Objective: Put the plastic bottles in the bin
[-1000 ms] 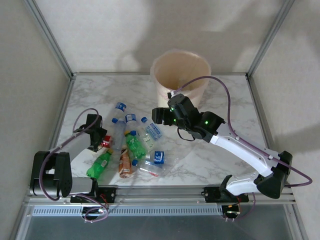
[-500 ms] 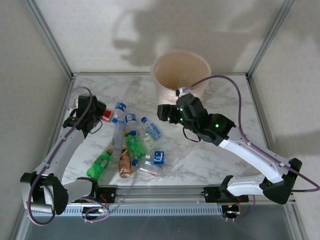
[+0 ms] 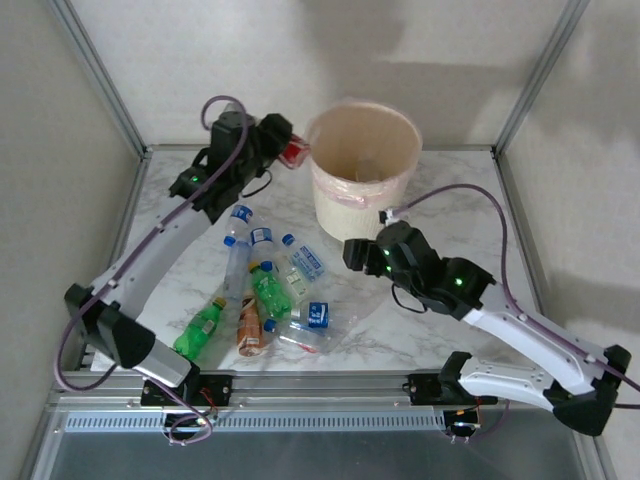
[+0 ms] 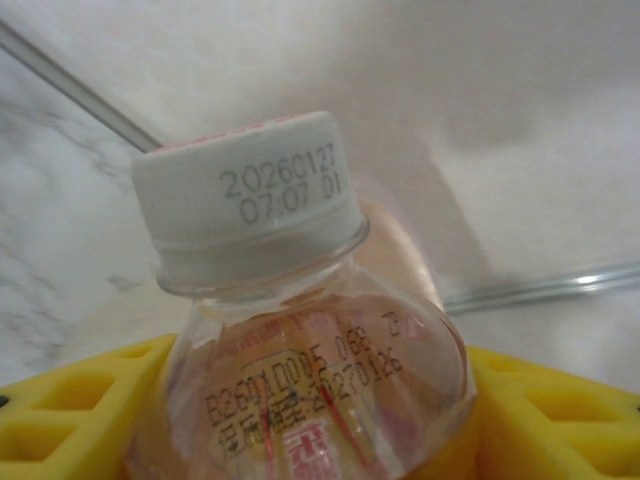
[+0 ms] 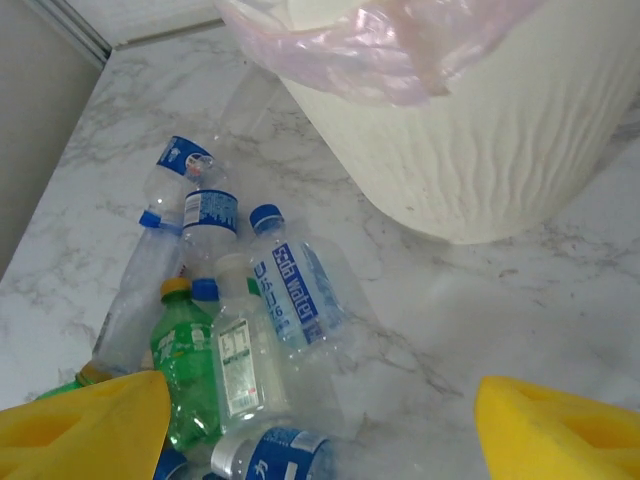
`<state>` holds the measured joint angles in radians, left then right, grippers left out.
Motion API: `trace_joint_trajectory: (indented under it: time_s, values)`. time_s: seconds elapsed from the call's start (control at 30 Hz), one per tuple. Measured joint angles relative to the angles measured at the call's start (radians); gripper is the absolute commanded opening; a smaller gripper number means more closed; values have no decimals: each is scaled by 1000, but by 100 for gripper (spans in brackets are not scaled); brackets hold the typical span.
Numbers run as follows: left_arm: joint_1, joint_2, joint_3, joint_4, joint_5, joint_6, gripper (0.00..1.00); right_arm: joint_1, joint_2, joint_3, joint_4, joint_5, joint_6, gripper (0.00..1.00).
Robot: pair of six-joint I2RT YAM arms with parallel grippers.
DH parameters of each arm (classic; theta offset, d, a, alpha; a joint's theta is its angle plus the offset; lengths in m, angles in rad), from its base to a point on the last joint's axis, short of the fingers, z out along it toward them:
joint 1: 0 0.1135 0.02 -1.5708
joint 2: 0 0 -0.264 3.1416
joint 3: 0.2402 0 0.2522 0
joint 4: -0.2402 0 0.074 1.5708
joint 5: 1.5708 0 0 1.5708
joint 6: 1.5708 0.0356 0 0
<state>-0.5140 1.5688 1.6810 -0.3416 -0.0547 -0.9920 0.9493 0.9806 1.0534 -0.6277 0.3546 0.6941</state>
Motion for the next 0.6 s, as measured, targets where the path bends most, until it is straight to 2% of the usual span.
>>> trace_joint_trajectory:
  time_s: [0.13, 0.27, 0.43, 0.6]
  values:
    - [-58, 129, 136, 18, 1, 6, 63, 0, -91, -55, 2, -15, 28, 79]
    - [-81, 274, 293, 23, 16, 5, 65, 0, -90, -64, 3, -18, 41, 79]
    - [-89, 410, 436, -15, 32, 6, 83, 0, -85, -65, 3, -18, 51, 79]
    - [-107, 428, 452, -57, 32, 28, 94, 0, -85, -65, 3, -18, 51, 80]
